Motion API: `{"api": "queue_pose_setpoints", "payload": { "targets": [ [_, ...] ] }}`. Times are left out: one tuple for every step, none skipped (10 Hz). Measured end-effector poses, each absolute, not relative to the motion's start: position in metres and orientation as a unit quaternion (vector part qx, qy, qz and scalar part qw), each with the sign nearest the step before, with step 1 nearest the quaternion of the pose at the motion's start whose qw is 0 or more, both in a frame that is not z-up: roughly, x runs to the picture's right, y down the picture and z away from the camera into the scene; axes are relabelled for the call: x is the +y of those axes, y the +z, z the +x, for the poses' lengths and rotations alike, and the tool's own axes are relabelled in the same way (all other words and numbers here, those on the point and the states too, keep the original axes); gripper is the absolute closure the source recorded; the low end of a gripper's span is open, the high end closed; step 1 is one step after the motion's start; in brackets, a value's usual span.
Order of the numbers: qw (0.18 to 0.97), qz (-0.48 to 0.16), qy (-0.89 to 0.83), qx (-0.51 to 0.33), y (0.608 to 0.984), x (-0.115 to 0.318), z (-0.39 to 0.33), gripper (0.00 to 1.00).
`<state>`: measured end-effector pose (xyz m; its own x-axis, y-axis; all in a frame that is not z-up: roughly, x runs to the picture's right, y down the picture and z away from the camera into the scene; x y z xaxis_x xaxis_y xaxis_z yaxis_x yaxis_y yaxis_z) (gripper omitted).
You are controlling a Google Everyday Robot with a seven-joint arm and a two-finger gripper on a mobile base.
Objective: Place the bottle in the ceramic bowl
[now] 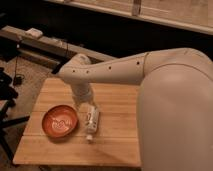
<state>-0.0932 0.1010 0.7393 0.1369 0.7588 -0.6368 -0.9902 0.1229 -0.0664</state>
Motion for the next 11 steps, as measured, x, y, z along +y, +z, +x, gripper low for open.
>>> {"api": "queue_pose_setpoints", "payload": {
  "targets": [
    [0.712, -0.25, 0.613, 0.234, 0.747, 0.103, -0.093, 0.35],
    [0.712, -0.25, 0.612, 0.235, 0.76, 0.106, -0.091, 0.35],
    [0.711, -0.249, 0.614, 0.236, 0.767, 0.107, -0.086, 0.35],
    [0.708, -0.25, 0.616, 0.238, 0.774, 0.11, -0.084, 0.35],
    [0.706, -0.253, 0.617, 0.239, 0.783, 0.115, -0.083, 0.35],
    [0.704, -0.256, 0.617, 0.241, 0.793, 0.121, -0.084, 0.35],
    [0.701, -0.257, 0.619, 0.244, 0.797, 0.123, -0.082, 0.35],
    [0.695, -0.26, 0.622, 0.25, 0.802, 0.127, -0.078, 0.35],
    [0.692, -0.261, 0.624, 0.253, 0.806, 0.129, -0.076, 0.35],
    [0.688, -0.263, 0.626, 0.257, 0.809, 0.132, -0.074, 0.35],
    [0.686, -0.264, 0.627, 0.259, 0.813, 0.134, -0.073, 0.35]
  ]
}}
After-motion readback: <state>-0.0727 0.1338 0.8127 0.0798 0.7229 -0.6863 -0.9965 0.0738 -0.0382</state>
